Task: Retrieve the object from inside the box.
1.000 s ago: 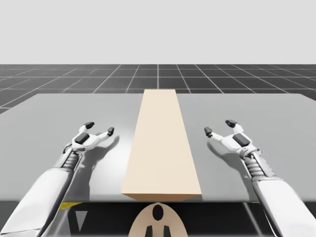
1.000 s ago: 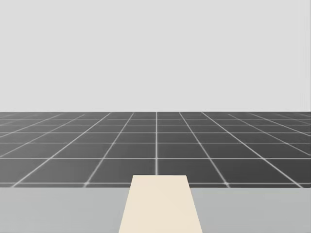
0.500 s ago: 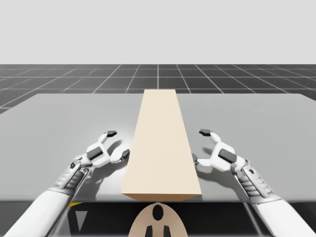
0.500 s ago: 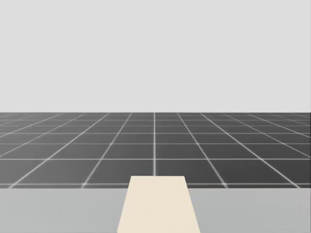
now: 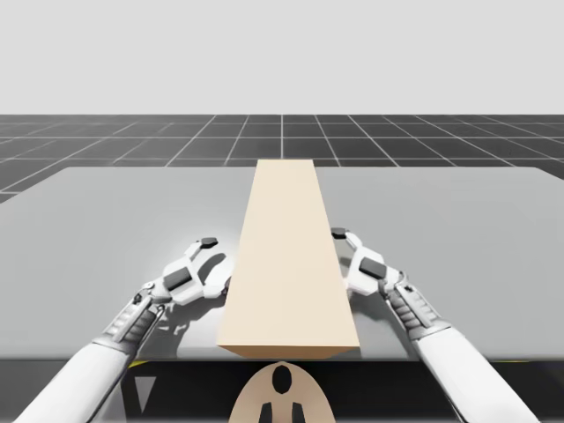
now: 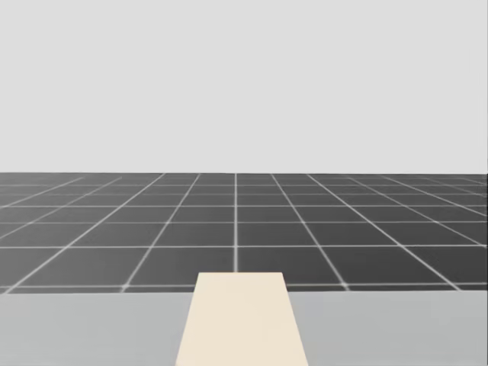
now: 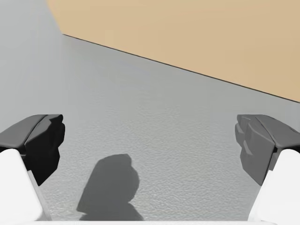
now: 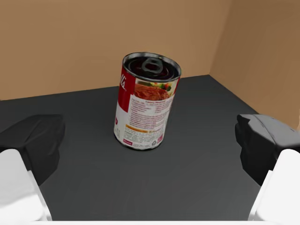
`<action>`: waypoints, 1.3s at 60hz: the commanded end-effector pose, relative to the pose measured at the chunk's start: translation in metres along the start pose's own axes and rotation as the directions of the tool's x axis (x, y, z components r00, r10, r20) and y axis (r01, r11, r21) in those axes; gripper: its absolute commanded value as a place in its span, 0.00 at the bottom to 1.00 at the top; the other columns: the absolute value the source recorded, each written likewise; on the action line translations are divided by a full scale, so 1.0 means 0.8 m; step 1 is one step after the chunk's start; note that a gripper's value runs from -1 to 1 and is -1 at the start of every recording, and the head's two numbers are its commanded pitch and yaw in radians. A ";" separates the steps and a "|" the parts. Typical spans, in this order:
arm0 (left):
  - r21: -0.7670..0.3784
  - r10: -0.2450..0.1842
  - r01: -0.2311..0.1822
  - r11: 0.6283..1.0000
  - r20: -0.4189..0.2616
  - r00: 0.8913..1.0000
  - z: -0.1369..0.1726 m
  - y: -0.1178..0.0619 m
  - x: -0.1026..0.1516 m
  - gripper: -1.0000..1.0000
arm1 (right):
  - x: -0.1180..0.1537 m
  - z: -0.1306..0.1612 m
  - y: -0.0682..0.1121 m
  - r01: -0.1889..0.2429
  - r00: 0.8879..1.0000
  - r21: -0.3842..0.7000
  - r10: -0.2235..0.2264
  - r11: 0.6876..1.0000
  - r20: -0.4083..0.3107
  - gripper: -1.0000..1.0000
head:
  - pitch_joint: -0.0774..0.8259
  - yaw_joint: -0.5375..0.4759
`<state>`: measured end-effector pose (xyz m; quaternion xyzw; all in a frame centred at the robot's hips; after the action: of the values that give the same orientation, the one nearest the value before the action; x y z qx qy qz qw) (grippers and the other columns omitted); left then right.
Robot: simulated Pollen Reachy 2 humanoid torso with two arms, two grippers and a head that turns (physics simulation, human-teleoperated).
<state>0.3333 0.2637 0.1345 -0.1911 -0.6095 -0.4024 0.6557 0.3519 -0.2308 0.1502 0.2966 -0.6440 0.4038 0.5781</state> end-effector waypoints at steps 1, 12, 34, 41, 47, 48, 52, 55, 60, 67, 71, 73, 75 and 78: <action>-0.009 -0.010 0.010 1.000 -0.006 1.000 -0.002 -0.003 -0.001 0.00 | -0.004 -0.045 0.001 0.016 1.000 0.053 -0.016 0.998 -0.001 0.00 | 0.09 0.51; -0.016 -0.018 0.018 1.000 -0.009 1.000 -0.002 -0.004 -0.001 0.00 | -0.014 -0.099 0.008 0.048 0.999 0.128 -0.047 0.991 -0.008 0.00 | 0.10 0.51; -0.013 -0.030 0.029 0.999 -0.016 0.999 0.000 -0.004 -0.001 0.00 | -0.044 -0.132 0.004 0.131 0.991 0.162 -0.131 0.978 -0.009 0.00 | 0.12 0.50; -0.011 -0.033 0.032 0.999 -0.018 0.999 0.000 -0.005 -0.001 0.00 | -0.048 -0.139 0.005 0.154 0.988 0.179 -0.152 0.972 -0.026 0.00 | 0.12 0.50; -0.009 -0.035 0.034 0.999 -0.019 0.999 0.000 -0.004 -0.001 0.00 | -0.049 -0.140 0.005 0.157 0.988 0.159 -0.156 0.975 -0.018 0.16 | 0.12 0.50; -0.008 -0.035 0.035 0.999 -0.019 0.999 0.001 -0.004 -0.001 0.00 | -0.050 -0.140 0.006 0.154 0.988 0.127 -0.155 0.980 -0.005 0.22 | 0.12 0.50; -0.005 -0.036 0.036 0.999 -0.019 0.999 0.002 -0.004 -0.001 0.00 | -0.047 -0.137 0.003 0.157 0.987 0.084 -0.158 0.984 0.004 1.00 | 0.11 0.50; -0.003 -0.036 0.036 0.999 -0.020 0.999 0.002 -0.003 -0.001 0.00 | -0.043 -0.133 -0.001 0.163 0.986 0.082 -0.164 0.983 0.007 1.00 | 0.11 0.50; -0.001 -0.037 0.037 0.999 -0.021 0.999 0.002 -0.002 -0.001 0.00 | -0.040 -0.125 -0.008 0.153 0.988 0.061 -0.154 0.986 0.006 1.00 | 0.11 0.50; 0.003 -0.036 0.036 0.999 -0.021 0.999 0.003 -0.001 -0.002 0.00 | -0.034 -0.107 -0.019 0.141 0.990 0.038 -0.142 0.989 0.013 1.00 | 0.11 0.50; 0.007 -0.034 0.035 0.999 -0.021 0.999 0.003 0.000 -0.002 0.00 | -0.031 -0.093 -0.022 0.120 0.993 0.019 -0.121 0.993 0.008 1.00 | 0.11 0.50; 0.008 -0.034 0.034 0.999 -0.021 0.999 0.003 0.001 -0.002 0.00 | -0.028 -0.081 -0.024 0.111 0.994 0.010 -0.111 0.994 0.008 1.00 | 0.11 0.50; 0.009 -0.033 0.033 0.999 -0.020 0.999 0.003 0.001 -0.002 0.00 | -0.025 -0.074 -0.024 0.105 0.994 0.006 -0.105 0.995 0.009 1.00 | 0.11 0.50; 0.011 -0.032 0.032 0.999 -0.020 0.999 0.003 0.002 -0.002 0.00 | -0.020 -0.058 -0.024 0.096 0.995 -0.002 -0.096 0.995 0.013 1.00 | 0.11 0.50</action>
<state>0.3320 0.2654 0.1340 -0.1755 -0.6077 -0.4136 0.6549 0.3981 -0.1766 0.1184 0.3494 -0.6095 0.3745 0.6051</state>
